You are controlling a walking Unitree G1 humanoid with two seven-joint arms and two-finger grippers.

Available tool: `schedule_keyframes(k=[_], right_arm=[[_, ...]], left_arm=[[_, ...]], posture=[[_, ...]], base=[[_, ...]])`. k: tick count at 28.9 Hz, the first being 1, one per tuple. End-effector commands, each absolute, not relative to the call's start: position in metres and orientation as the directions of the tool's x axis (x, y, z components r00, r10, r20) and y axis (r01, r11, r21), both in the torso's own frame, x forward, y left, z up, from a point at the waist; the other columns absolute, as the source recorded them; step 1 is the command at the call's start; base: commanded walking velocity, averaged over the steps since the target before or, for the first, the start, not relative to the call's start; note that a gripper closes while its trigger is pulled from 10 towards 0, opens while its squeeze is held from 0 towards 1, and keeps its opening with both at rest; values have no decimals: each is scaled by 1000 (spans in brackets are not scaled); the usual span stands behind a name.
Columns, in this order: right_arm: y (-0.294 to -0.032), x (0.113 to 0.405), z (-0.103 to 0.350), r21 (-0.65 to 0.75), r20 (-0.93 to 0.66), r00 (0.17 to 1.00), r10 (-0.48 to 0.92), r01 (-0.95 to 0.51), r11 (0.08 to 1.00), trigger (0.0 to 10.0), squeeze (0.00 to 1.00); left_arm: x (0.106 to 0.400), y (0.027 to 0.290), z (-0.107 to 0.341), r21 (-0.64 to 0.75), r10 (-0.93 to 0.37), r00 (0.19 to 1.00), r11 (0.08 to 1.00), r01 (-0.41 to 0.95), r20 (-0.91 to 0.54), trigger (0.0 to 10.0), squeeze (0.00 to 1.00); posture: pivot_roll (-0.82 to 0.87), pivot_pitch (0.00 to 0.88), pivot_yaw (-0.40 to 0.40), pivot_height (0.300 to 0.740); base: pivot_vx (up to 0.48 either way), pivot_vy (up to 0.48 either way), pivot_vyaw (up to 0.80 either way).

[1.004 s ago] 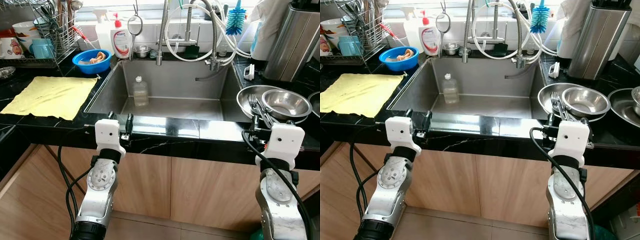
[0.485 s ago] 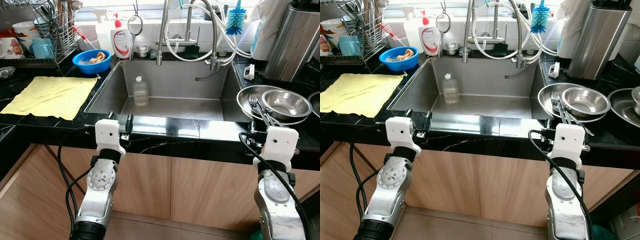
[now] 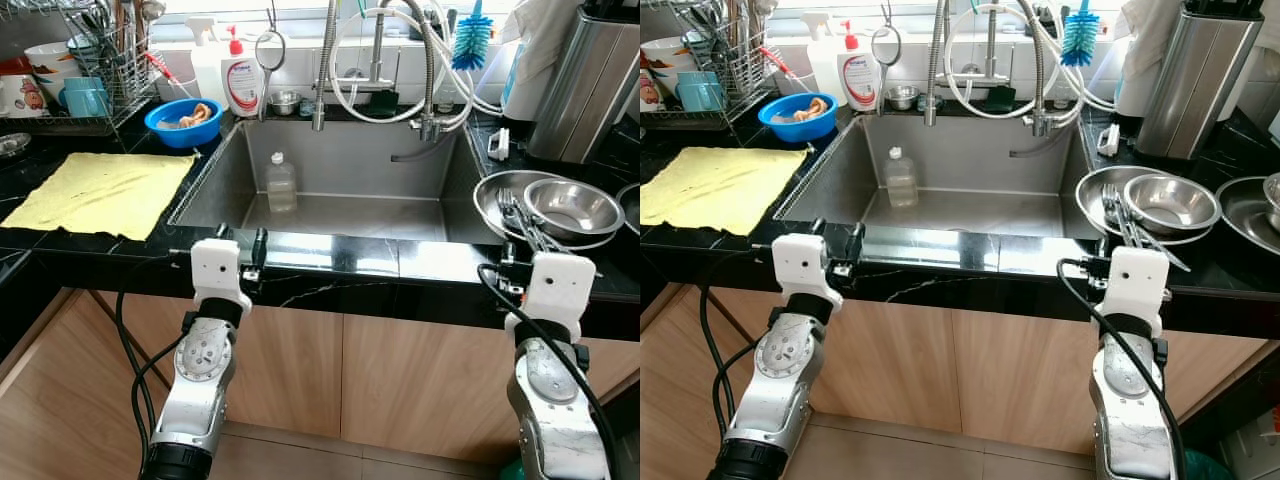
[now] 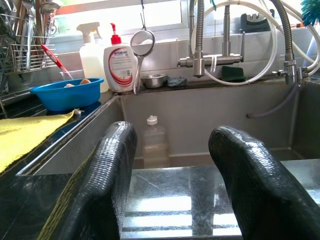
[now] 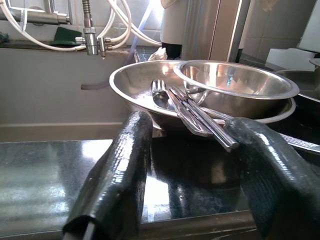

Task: Kitchen organization

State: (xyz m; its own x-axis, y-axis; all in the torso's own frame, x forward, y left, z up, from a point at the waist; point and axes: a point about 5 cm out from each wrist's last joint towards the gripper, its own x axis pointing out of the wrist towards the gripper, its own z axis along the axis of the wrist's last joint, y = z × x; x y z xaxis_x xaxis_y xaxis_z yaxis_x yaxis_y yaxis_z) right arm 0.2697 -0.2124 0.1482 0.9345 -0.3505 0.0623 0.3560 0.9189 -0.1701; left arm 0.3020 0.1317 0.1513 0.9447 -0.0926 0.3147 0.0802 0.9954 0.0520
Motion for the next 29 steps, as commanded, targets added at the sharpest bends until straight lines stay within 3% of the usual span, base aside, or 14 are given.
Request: schedule_keyframes(k=[1,29], right_arm=[[-210,273,150,-154,66,935,-347,353,923,0,0],[-203,276,161,-134,122,946,-301,316,939,0,0]], left_arm=[[302,132,149,75,-105,945,993,86,310,10000,0],[302,129,150,79,-114,944,992,94,309,10000,0]], posture=[[-147,0,52,740],[-151,0,51,740]], base=[[0,0,0],[0,0,0]])
